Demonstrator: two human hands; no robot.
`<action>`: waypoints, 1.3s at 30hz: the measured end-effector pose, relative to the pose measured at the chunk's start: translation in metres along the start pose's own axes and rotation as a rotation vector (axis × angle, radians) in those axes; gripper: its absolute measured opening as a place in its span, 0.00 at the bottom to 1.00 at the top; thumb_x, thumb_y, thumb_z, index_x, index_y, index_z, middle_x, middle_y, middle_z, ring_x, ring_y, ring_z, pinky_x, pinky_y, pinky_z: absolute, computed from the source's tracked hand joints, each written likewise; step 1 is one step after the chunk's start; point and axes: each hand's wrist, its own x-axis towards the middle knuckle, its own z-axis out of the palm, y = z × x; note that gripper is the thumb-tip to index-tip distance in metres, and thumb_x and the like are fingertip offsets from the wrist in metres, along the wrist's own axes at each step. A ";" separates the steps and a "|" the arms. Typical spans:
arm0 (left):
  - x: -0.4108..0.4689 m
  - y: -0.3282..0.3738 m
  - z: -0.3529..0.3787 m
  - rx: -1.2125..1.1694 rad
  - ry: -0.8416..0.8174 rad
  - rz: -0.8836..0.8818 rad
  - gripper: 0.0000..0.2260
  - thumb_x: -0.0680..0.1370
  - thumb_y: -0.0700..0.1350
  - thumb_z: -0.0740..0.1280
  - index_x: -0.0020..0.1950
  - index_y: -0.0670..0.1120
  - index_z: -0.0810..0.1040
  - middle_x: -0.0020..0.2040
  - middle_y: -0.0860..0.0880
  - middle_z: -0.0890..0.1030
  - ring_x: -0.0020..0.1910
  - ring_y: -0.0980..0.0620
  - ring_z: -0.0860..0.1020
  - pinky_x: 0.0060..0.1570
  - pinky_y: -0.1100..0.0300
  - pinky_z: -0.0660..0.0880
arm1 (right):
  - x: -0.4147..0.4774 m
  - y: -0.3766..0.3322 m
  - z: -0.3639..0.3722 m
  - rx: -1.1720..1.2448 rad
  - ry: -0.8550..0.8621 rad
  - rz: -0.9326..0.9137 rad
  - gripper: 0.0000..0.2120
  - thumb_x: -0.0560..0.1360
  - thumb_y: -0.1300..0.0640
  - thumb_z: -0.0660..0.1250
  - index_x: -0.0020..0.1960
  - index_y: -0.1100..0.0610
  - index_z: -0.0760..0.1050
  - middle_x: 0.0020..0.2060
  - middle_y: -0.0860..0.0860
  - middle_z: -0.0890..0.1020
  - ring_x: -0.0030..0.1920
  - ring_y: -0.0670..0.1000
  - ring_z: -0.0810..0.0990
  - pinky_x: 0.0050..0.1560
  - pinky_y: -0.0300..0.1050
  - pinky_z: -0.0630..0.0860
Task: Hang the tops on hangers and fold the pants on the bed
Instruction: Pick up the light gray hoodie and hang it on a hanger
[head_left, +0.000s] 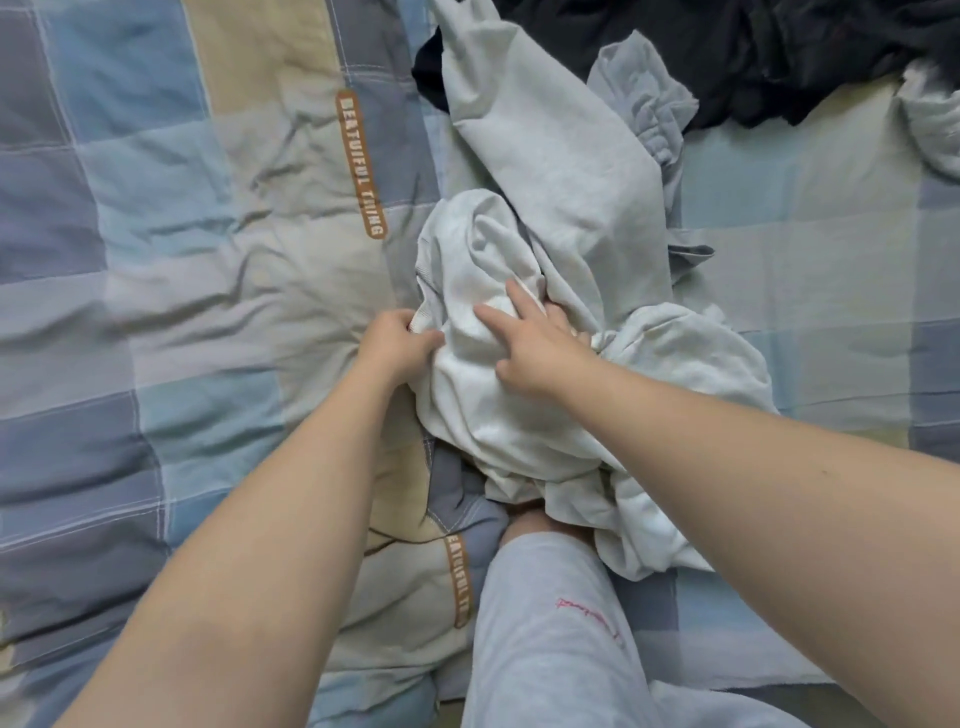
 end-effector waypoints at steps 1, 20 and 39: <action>-0.002 -0.002 0.000 -0.078 -0.015 0.013 0.07 0.74 0.44 0.71 0.49 0.44 0.84 0.46 0.46 0.85 0.47 0.48 0.82 0.50 0.52 0.77 | 0.002 0.003 0.002 -0.055 -0.016 0.013 0.34 0.77 0.57 0.62 0.76 0.33 0.55 0.80 0.41 0.39 0.79 0.59 0.48 0.70 0.74 0.54; -0.266 0.104 0.016 -0.336 -0.482 0.556 0.07 0.77 0.43 0.69 0.49 0.42 0.84 0.41 0.45 0.82 0.43 0.55 0.76 0.46 0.57 0.73 | -0.199 0.050 -0.045 1.224 -0.141 0.028 0.20 0.79 0.37 0.63 0.53 0.50 0.84 0.46 0.51 0.86 0.45 0.50 0.84 0.46 0.45 0.78; -0.574 0.130 0.142 -0.071 0.262 0.801 0.21 0.75 0.49 0.76 0.65 0.51 0.74 0.60 0.53 0.75 0.54 0.56 0.77 0.51 0.59 0.76 | -0.579 0.133 -0.042 1.226 0.315 -0.188 0.10 0.83 0.61 0.62 0.57 0.63 0.80 0.53 0.66 0.82 0.48 0.60 0.80 0.49 0.55 0.76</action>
